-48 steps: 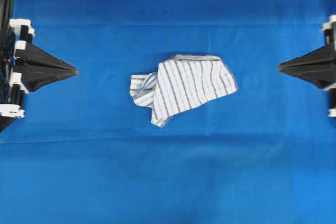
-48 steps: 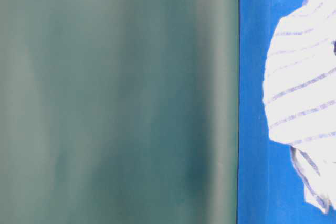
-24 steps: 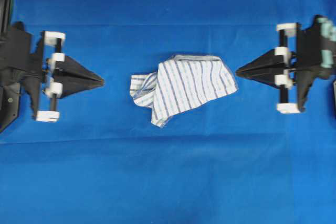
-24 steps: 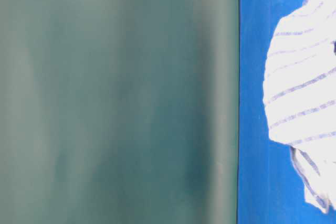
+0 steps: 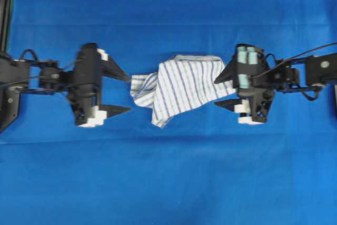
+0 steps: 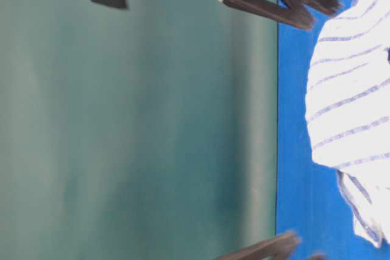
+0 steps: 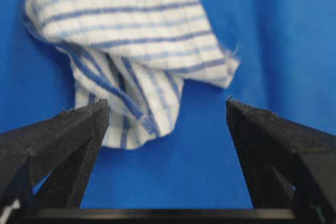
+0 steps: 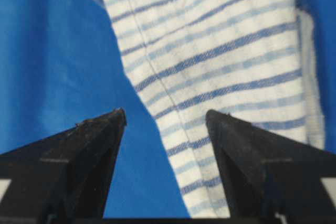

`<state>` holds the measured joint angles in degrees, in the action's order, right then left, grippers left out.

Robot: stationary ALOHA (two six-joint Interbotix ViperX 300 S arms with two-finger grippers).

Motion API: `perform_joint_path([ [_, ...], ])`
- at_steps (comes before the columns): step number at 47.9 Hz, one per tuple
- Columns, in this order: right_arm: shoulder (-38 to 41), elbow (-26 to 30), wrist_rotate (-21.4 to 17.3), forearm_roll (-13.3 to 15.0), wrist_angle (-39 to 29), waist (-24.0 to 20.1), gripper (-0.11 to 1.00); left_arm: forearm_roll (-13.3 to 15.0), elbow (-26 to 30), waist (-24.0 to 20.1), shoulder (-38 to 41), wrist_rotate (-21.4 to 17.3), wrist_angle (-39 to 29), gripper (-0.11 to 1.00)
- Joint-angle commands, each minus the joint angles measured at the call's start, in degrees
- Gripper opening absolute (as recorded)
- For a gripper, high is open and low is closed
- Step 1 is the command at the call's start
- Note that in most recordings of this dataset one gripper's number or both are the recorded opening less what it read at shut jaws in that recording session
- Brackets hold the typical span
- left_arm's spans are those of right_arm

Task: Lift the towel with both arms.
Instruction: 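Move both grippers inward toward opposite sides of the striped towel, then close both grippers on the towel's left and right edges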

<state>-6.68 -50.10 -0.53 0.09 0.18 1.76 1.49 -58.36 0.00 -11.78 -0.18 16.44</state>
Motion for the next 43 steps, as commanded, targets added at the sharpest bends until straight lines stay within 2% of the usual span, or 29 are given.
perform_joint_path([
  [1,2.11,2.2,-0.09,-0.18,0.88,0.09,0.65,0.09,2.11,-0.7,3.52,0.0,0.97,0.9],
  [16,10.11,4.57,-0.09,-0.26,3.43,0.53,0.65,0.09,6.15,-1.41,15.91,0.0,3.87,0.9],
  [32,12.92,5.36,-0.09,-0.26,5.01,1.85,0.65,0.09,7.21,-2.11,18.46,0.18,3.43,0.86],
  [36,13.27,5.36,-0.09,-0.26,5.71,1.85,0.62,0.18,7.29,-2.11,18.54,0.26,2.64,0.79],
  [38,13.27,5.36,0.0,-0.26,5.89,1.85,0.58,0.18,7.38,-2.11,18.46,0.18,1.85,0.7],
  [41,13.27,5.36,-0.09,-0.26,5.71,1.85,0.45,0.18,7.47,-2.11,18.54,0.09,0.79,0.53],
  [43,13.18,5.36,0.0,-0.18,5.71,1.93,0.32,0.18,7.56,-2.11,18.54,0.0,0.44,0.41],
])
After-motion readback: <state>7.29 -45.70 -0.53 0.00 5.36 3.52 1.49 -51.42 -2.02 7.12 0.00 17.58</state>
